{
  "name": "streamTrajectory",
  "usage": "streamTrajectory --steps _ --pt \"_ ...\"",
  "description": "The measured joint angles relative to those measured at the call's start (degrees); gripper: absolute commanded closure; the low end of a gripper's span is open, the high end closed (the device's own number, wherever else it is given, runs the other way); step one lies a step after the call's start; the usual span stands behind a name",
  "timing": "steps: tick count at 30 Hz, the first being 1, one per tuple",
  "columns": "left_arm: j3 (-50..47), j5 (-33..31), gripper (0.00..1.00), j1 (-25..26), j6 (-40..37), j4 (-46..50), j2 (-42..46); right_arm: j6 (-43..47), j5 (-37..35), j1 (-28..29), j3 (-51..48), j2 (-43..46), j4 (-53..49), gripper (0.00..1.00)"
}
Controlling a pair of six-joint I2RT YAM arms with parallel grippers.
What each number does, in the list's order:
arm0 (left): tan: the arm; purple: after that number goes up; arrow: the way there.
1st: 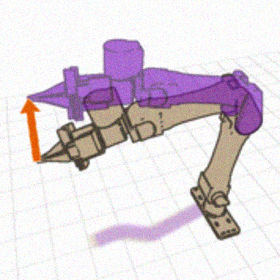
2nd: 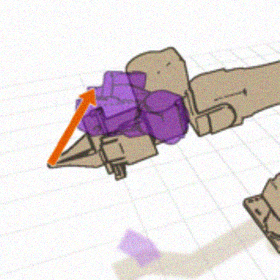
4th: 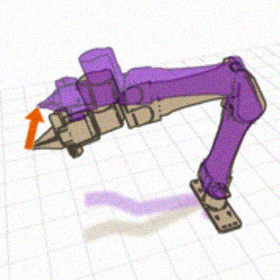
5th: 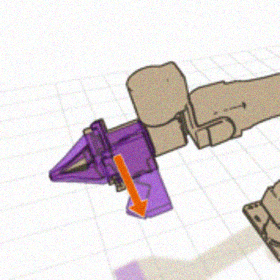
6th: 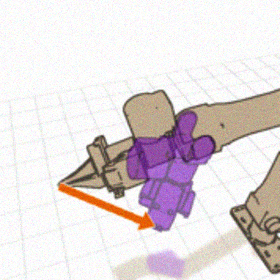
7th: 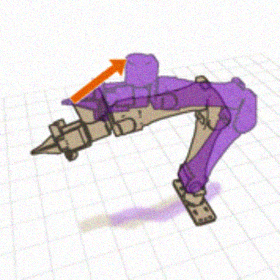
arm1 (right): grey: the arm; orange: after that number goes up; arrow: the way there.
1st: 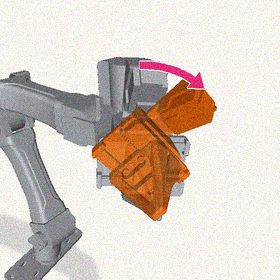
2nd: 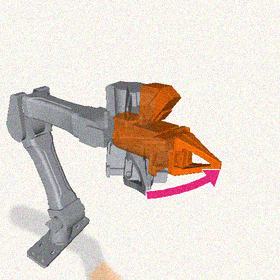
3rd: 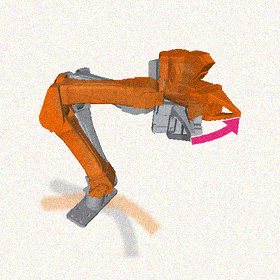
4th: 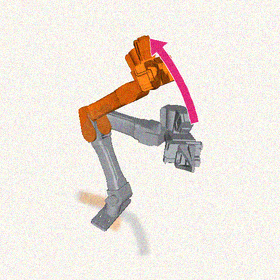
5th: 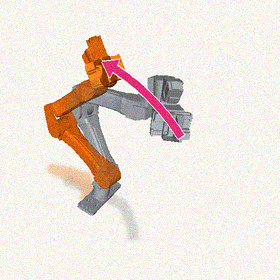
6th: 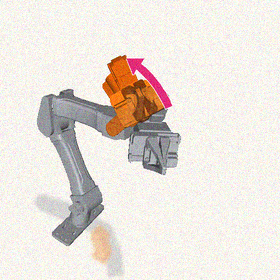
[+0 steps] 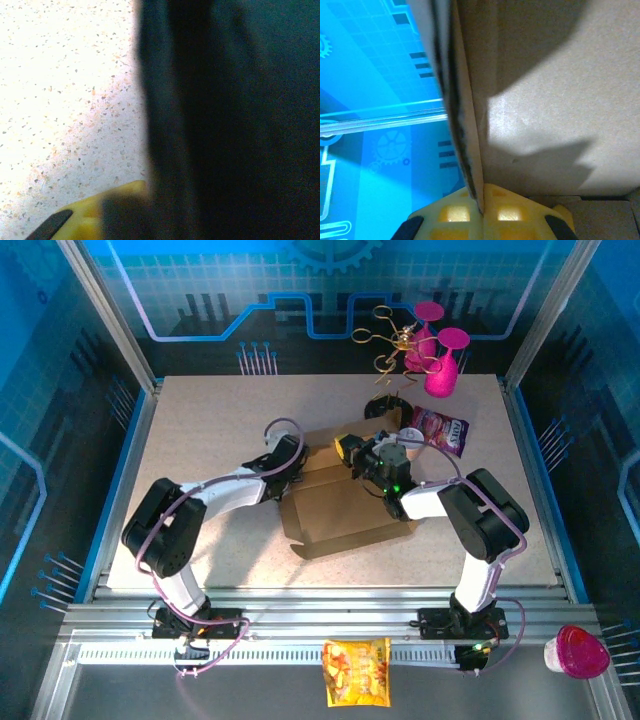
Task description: Fold the paper box
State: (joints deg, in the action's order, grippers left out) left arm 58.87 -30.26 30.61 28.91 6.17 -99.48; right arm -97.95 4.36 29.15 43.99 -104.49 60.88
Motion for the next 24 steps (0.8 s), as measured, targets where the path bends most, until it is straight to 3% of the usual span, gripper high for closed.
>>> streamTrajectory --steps 1,2,9,14,19,24 --pt "0.46 -0.09 0.98 0.00 0.50 0.15 -0.35 0.00 -0.07 -0.07 0.22 0.00 -0.15 1.00" --pt "0.92 -0.48 1.00 0.04 1.05 0.61 -0.72 0.00 -0.07 -0.07 0.42 0.00 -0.42 1.00" --pt "1.18 -3.19 1.00 0.68 2.34 1.66 -0.92 -0.04 0.13 -0.07 0.66 0.33 -1.38 1.00" --pt "1.14 -5.95 1.00 0.96 2.47 3.34 -0.63 -0.42 0.33 0.11 0.22 2.64 -3.82 0.72" --pt "-0.44 -7.06 1.00 -0.07 0.57 5.22 1.81 2.05 0.52 -0.17 -0.17 13.07 -13.88 0.54" --pt "-2.89 -7.02 1.00 -1.97 -2.01 7.26 7.52 8.09 2.36 -3.74 1.97 27.54 -30.51 0.47"
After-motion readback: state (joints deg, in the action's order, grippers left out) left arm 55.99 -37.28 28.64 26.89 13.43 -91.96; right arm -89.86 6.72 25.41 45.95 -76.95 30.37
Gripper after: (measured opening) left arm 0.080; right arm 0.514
